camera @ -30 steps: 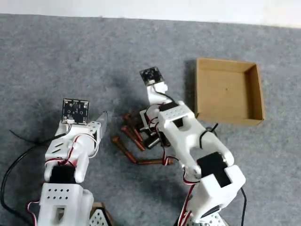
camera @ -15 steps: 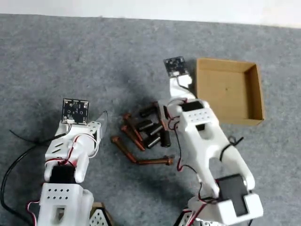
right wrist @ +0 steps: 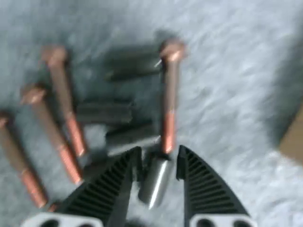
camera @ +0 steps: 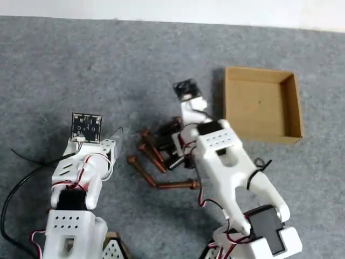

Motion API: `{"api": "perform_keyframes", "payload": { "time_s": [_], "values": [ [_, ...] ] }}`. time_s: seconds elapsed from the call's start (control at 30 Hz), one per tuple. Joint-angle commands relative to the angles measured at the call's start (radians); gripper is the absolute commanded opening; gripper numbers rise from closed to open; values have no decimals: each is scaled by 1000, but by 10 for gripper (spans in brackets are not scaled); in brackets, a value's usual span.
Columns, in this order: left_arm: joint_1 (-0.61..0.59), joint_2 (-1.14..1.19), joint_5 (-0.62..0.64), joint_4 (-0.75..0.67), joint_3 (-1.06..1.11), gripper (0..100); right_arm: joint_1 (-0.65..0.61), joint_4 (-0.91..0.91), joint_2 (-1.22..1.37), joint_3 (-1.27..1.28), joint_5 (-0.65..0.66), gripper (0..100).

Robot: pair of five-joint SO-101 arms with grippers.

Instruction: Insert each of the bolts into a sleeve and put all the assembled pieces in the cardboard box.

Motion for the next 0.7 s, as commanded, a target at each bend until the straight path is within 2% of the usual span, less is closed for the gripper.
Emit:
{"api": "perform_keyframes", "payload": {
  "time_s": [0.0, 0.23, 0.33, 0.47, 0.67],
  "values": [
    [-7, 2, 6, -21, -10, 232, -41, 76, -53, -12, -51, 125],
    [-7, 2, 6, -23, -10, 232, -33, 90, -50, -4, -61, 125],
    [-7, 2, 6, -23, -10, 232, 19, 41, -30, 12, -61, 125],
    [-7, 2, 6, -23, -10, 232, 105, 13, 91, 16, -61, 125],
    [-7, 2, 6, -23, -12, 232, 111, 61, 255, -68, -61, 125]
  ]
}}
